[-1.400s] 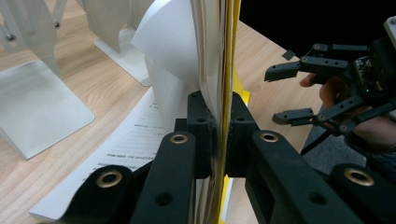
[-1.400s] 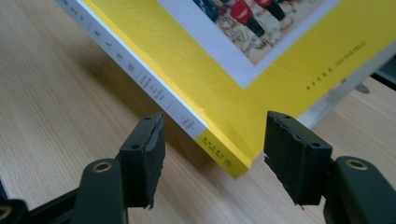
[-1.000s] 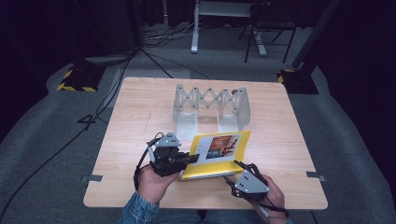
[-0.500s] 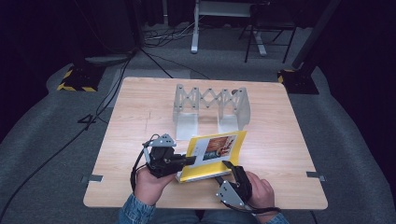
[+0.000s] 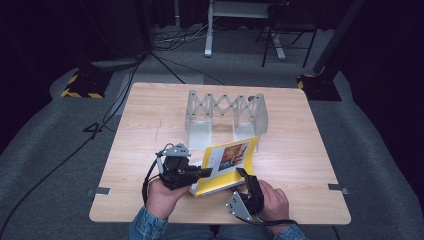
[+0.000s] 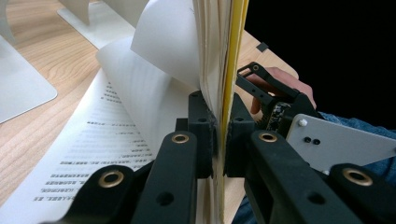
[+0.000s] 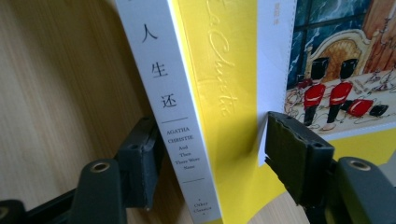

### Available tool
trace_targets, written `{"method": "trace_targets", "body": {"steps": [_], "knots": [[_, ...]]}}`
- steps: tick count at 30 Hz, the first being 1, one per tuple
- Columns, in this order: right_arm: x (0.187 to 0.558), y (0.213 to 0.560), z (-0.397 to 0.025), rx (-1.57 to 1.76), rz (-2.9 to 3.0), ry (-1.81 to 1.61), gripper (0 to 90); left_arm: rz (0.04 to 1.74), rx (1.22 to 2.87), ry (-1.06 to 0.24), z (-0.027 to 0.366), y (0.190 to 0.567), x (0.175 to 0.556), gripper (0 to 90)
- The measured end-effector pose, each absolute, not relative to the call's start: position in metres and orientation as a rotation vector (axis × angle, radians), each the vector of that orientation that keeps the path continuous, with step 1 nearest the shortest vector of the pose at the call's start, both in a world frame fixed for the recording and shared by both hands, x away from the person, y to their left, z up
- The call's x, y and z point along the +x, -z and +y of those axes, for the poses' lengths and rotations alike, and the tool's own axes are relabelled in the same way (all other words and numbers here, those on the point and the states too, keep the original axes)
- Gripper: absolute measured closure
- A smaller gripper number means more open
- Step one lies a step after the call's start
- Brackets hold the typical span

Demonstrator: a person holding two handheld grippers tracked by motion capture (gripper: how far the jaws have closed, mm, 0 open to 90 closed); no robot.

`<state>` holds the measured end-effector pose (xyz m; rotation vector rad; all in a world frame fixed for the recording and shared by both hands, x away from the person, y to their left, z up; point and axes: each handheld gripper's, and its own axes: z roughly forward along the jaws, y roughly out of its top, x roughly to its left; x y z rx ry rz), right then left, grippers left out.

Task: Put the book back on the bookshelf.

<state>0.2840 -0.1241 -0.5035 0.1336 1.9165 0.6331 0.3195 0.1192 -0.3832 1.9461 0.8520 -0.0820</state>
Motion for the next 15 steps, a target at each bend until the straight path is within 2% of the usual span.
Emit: {"method": "trace_targets", "body": {"steps": [1,2,5,7,10,15], "knots": [[0.2854,0.5042,-0.1223,0.135,1.919,-0.634,43.5,0.857,1.945,0.083,0.1190,0.3837,0.3196,84.8],[0.2854,0.5042,-0.1223,0.135,1.919,-0.634,43.5,0.860,1.948,0.081,0.1190,0.3841,0.3199,84.8],[0.2847,0.5055,-0.1190,0.110,1.939,-0.604,60.2,0.875,1.946,0.079,0.1196,0.3864,0.3213,84.7],[0.2835,0.5059,-0.1177,0.094,1.940,-0.583,67.2,0.895,1.942,0.073,0.1209,0.3873,0.3220,84.7],[0.2814,0.5063,-0.1163,0.060,1.927,-0.547,72.4,0.910,1.942,0.066,0.1222,0.3882,0.3228,84.4],[0.2789,0.5082,-0.1132,0.038,1.929,-0.528,74.6,0.947,1.943,0.027,0.1251,0.3886,0.3238,83.4]]}}
